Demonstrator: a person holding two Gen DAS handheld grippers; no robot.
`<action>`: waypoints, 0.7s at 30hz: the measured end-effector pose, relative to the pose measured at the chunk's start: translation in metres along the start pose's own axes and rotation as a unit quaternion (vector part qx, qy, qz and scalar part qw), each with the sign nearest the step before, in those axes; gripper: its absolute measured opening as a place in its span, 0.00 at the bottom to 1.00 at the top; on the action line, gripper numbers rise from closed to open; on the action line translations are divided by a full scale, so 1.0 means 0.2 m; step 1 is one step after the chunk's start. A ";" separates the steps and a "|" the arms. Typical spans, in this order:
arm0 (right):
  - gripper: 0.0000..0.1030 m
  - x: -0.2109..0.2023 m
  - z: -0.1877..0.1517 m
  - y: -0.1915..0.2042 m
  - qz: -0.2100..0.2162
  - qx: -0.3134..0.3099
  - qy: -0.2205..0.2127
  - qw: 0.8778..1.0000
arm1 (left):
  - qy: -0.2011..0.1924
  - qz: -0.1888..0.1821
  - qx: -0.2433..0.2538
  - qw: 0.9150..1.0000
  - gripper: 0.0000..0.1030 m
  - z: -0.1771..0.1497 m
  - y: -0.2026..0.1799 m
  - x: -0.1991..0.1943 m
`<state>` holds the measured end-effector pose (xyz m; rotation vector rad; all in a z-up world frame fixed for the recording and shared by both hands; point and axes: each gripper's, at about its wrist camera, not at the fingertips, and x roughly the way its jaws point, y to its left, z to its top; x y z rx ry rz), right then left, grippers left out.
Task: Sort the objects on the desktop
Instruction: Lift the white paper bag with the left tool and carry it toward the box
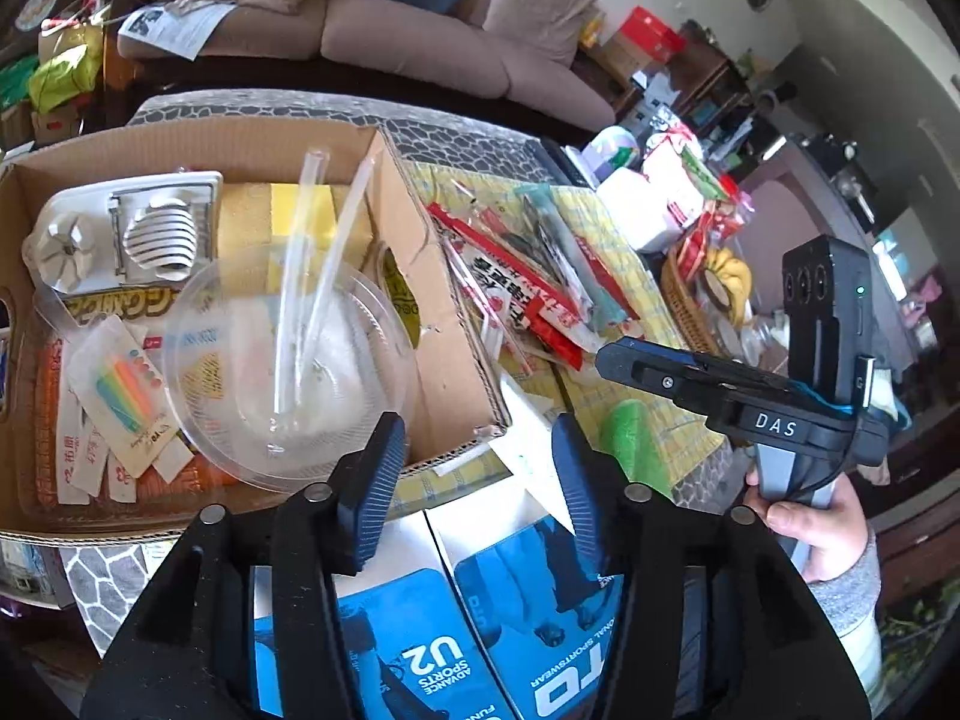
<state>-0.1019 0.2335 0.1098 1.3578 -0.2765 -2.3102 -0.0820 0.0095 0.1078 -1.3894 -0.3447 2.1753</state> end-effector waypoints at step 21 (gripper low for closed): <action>0.74 0.09 -0.44 -0.41 0.127 0.154 0.029 0.980 | 0.047 0.067 0.043 0.996 0.55 -0.02 -0.23 0.19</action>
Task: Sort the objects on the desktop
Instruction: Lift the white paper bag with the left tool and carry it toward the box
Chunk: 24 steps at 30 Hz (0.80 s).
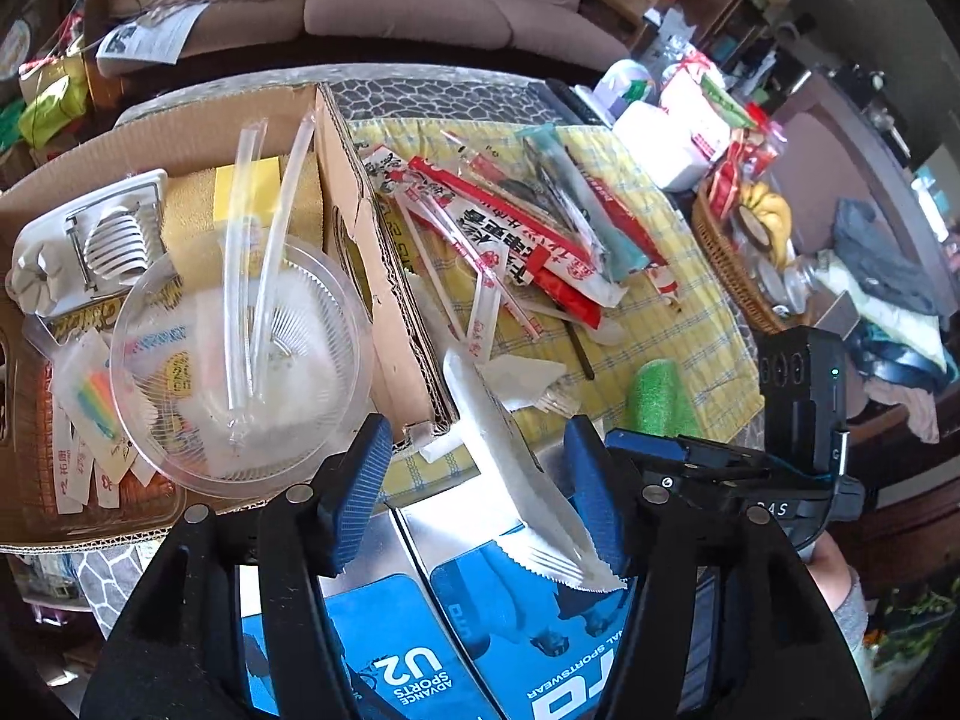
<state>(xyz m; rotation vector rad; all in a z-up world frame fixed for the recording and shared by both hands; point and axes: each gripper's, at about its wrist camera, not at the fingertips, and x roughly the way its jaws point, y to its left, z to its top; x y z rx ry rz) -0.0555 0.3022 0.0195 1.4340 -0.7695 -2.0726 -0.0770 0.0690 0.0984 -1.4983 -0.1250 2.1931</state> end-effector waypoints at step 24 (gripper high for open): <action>0.74 0.13 -0.14 0.07 0.128 0.094 0.030 0.987 | 0.032 -0.028 -0.021 0.999 0.11 -0.08 0.00 0.05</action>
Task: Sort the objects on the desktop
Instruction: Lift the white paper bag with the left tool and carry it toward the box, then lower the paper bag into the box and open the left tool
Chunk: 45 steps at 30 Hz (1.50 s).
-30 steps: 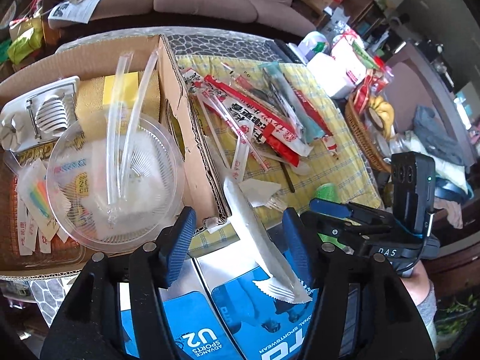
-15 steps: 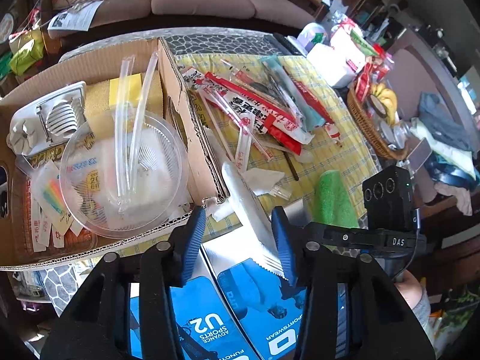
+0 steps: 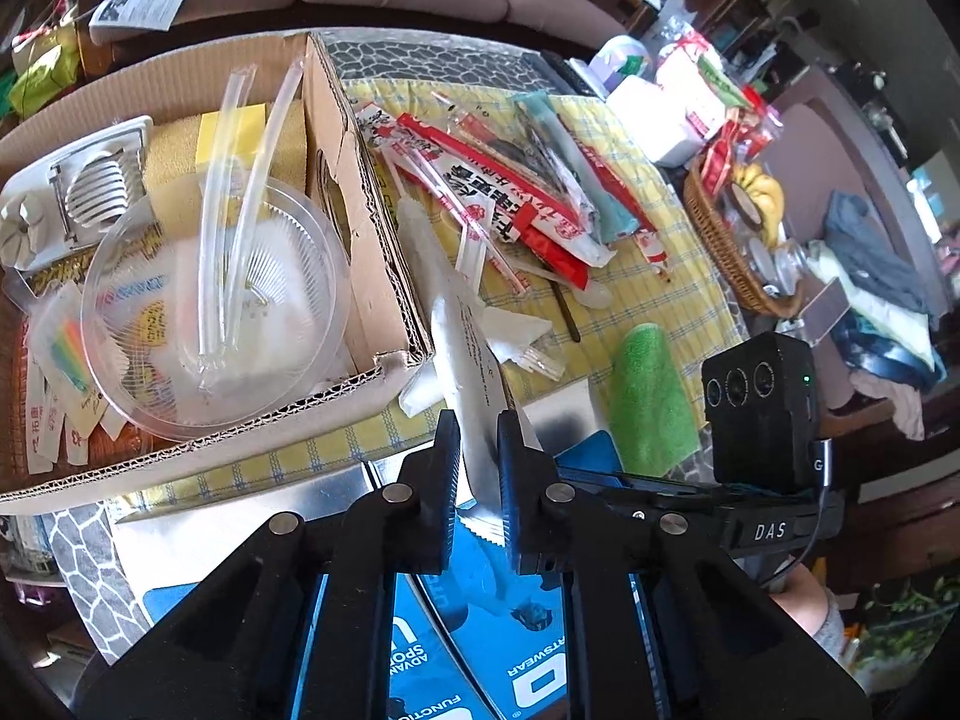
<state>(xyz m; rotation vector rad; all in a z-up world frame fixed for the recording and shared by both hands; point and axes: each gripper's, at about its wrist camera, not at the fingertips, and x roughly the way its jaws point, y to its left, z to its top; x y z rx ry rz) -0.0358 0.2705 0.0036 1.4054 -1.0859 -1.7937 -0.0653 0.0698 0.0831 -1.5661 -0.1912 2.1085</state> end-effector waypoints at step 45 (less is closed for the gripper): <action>0.59 1.23 0.26 0.99 -0.072 -0.166 0.101 0.978 | -0.086 -0.016 -0.165 0.982 0.12 -0.08 1.45 -0.60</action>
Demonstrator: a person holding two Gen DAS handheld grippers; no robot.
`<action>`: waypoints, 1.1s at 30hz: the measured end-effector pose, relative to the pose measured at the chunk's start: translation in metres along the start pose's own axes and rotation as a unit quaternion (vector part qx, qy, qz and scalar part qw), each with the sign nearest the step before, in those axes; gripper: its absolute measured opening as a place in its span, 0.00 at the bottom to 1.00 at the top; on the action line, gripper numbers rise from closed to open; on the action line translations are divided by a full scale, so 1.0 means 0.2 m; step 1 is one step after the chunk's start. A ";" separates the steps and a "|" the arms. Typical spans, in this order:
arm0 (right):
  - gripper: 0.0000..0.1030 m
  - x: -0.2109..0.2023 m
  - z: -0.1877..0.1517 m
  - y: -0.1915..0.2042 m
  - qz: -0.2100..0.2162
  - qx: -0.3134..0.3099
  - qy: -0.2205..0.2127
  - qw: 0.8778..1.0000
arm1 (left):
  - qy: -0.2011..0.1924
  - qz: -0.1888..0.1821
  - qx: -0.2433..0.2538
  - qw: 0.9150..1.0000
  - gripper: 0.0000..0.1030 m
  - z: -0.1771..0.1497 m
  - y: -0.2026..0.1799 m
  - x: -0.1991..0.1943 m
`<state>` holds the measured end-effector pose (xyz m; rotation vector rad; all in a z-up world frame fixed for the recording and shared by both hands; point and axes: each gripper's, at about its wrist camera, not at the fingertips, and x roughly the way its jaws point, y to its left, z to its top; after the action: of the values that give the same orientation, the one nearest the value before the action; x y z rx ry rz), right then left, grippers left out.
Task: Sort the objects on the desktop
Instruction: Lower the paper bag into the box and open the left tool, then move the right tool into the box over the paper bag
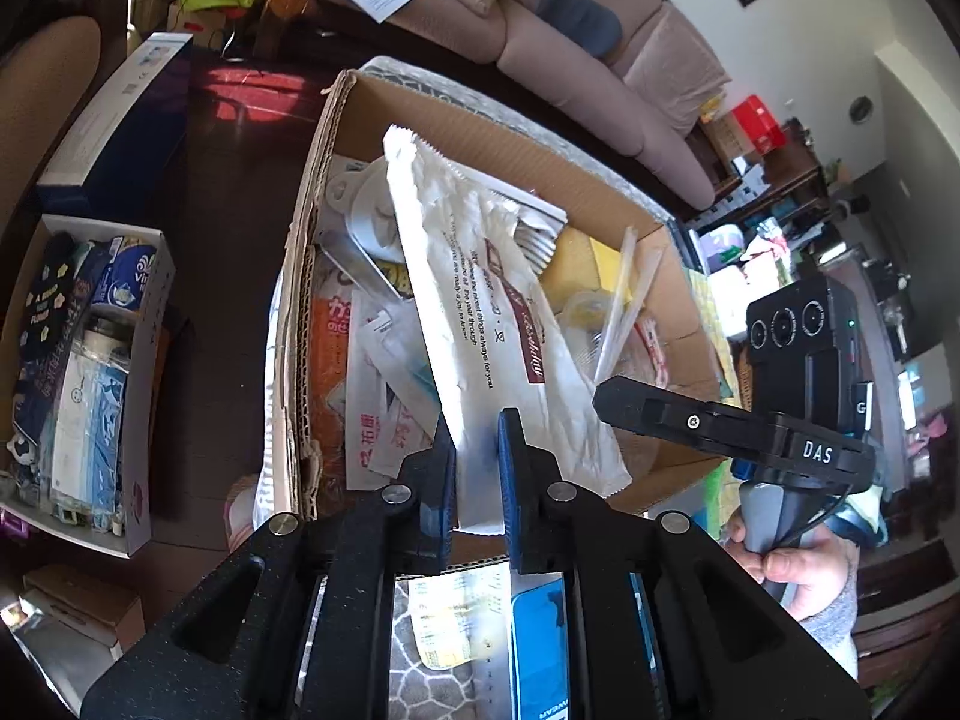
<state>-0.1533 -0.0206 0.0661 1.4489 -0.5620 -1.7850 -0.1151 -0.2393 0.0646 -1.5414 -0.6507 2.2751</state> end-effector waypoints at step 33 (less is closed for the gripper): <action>0.57 0.13 0.35 0.24 -0.170 -0.144 -0.020 0.975 | -0.021 0.084 0.091 0.992 0.37 0.02 -0.16 0.01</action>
<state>-0.2094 -0.0782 0.1039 1.3659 -0.0657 -2.0631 -0.1195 -0.2113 0.0820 -1.5140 -0.3230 2.4191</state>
